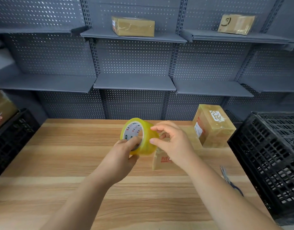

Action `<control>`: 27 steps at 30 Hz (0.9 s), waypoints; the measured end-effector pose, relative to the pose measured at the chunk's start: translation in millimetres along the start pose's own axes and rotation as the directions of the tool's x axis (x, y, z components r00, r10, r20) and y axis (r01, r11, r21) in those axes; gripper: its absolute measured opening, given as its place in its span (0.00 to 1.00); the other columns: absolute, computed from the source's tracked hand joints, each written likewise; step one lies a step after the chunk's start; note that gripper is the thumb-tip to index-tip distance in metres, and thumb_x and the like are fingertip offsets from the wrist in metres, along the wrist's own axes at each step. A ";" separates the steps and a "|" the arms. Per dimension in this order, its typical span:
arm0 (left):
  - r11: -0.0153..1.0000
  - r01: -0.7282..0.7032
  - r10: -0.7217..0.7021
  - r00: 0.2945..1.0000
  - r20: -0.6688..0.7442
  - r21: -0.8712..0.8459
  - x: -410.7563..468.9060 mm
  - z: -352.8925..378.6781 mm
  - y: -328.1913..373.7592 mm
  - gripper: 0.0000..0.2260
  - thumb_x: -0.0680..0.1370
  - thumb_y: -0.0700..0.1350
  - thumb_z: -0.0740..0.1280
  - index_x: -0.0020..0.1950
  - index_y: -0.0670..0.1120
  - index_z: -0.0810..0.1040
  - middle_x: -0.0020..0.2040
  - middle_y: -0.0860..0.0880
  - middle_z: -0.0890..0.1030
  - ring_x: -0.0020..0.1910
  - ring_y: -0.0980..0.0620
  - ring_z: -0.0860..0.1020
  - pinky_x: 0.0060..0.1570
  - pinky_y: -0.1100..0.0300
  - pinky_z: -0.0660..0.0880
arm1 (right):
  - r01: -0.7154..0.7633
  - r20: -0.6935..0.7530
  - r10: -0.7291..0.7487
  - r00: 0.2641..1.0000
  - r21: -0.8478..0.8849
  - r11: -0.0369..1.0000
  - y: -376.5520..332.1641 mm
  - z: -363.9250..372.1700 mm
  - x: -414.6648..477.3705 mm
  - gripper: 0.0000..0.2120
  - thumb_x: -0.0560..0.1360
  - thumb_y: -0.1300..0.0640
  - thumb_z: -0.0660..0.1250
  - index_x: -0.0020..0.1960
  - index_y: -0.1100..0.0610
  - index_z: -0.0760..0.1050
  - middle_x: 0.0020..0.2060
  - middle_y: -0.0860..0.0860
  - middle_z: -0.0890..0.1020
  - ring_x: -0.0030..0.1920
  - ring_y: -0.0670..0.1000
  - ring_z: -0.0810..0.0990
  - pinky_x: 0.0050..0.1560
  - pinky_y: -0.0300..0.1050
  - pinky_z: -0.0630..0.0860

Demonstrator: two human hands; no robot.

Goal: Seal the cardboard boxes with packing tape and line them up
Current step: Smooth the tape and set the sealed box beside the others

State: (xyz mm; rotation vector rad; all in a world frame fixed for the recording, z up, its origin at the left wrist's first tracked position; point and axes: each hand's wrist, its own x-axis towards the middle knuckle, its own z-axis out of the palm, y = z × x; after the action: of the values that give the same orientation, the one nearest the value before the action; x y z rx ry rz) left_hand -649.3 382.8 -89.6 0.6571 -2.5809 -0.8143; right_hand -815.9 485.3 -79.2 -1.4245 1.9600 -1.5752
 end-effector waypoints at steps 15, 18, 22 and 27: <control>0.993 0.044 -0.051 0.997 0.064 0.106 12.9 1.8 -4.2 0.14 0.76 0.39 0.68 0.59 0.51 0.72 0.50 0.49 0.76 0.53 0.51 0.67 0.48 0.58 0.67 | -0.023 0.085 0.027 0.996 -0.042 0.999 3.3 -2.9 8.9 0.14 0.67 0.65 0.77 0.36 0.48 0.79 0.40 0.43 0.79 0.40 0.42 0.76 0.44 0.33 0.71; 0.994 0.060 -0.067 0.994 0.083 0.089 16.0 4.3 -3.9 0.12 0.76 0.40 0.67 0.57 0.52 0.71 0.49 0.49 0.76 0.52 0.50 0.68 0.49 0.56 0.71 | -0.097 0.065 0.094 0.993 0.044 0.994 7.2 -8.5 10.6 0.14 0.67 0.64 0.78 0.42 0.47 0.80 0.43 0.43 0.80 0.42 0.42 0.78 0.47 0.36 0.76; 0.996 0.055 -0.061 0.993 0.097 0.064 16.9 8.9 -3.3 0.11 0.76 0.40 0.68 0.53 0.52 0.70 0.48 0.50 0.75 0.50 0.51 0.67 0.44 0.58 0.68 | -0.009 -0.016 0.008 1.000 -0.006 1.000 14.6 -7.1 9.4 0.11 0.68 0.65 0.77 0.47 0.51 0.84 0.43 0.43 0.81 0.42 0.41 0.78 0.45 0.31 0.72; 0.999 0.028 -0.031 0.994 0.101 0.033 18.6 14.9 -1.4 0.16 0.76 0.40 0.68 0.50 0.59 0.65 0.47 0.52 0.76 0.48 0.53 0.67 0.42 0.61 0.65 | 0.089 -0.060 -0.097 0.994 -0.117 0.989 21.9 -9.1 5.8 0.05 0.71 0.65 0.75 0.45 0.57 0.85 0.42 0.42 0.81 0.45 0.41 0.79 0.46 0.28 0.72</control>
State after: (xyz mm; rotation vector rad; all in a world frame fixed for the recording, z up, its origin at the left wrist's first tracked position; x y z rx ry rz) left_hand -671.1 378.5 -98.4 0.6818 -2.6860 -0.8380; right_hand -836.5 484.8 -92.2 -1.5480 2.0797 -1.5909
